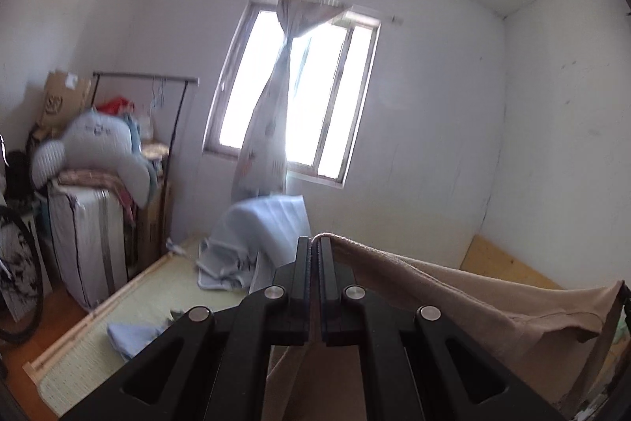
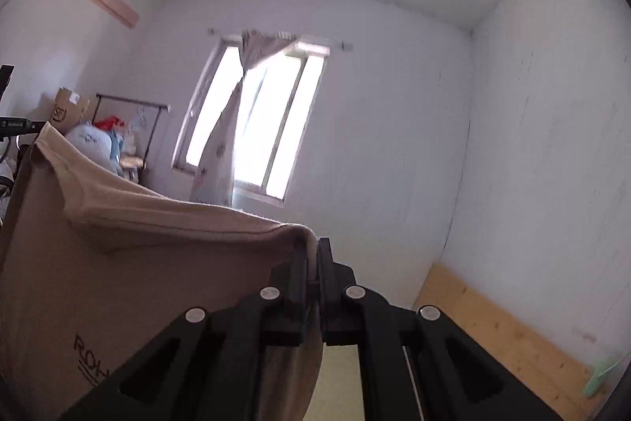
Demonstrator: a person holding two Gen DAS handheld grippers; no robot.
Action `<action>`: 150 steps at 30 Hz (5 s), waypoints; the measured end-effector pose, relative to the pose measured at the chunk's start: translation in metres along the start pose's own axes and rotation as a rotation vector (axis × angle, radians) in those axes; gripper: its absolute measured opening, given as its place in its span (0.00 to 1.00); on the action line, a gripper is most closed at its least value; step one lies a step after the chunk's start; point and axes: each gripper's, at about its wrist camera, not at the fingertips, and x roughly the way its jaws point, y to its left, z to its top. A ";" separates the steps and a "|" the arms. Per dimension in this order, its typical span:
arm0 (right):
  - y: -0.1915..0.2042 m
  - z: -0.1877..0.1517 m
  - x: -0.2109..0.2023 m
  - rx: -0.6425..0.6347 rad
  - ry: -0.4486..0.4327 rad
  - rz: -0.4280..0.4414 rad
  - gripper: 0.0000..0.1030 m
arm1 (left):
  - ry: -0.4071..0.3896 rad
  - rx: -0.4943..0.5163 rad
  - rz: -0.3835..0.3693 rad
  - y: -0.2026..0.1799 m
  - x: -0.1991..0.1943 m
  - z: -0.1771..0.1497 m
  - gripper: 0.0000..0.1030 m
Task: Fold clothes
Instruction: 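Lift the tan shirt high with both grippers, stretching it between them, then lay the tan shirt flat on the mat and open both grippers, then withdraw both grippers from the flattened tan shirt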
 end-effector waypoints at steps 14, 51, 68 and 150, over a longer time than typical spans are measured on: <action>-0.019 -0.101 0.257 0.084 0.282 -0.009 0.03 | 0.268 0.068 0.125 -0.017 0.262 -0.090 0.02; 0.072 -0.479 0.621 0.129 0.877 0.045 0.07 | 0.643 0.071 0.173 0.023 0.578 -0.366 0.09; 0.054 -0.436 0.577 0.283 0.778 0.103 0.52 | 0.563 -0.166 -0.154 0.008 0.365 -0.402 0.82; 0.030 -0.267 0.246 0.380 0.304 -0.113 0.65 | 0.714 0.350 -0.378 -0.125 0.273 -0.530 0.82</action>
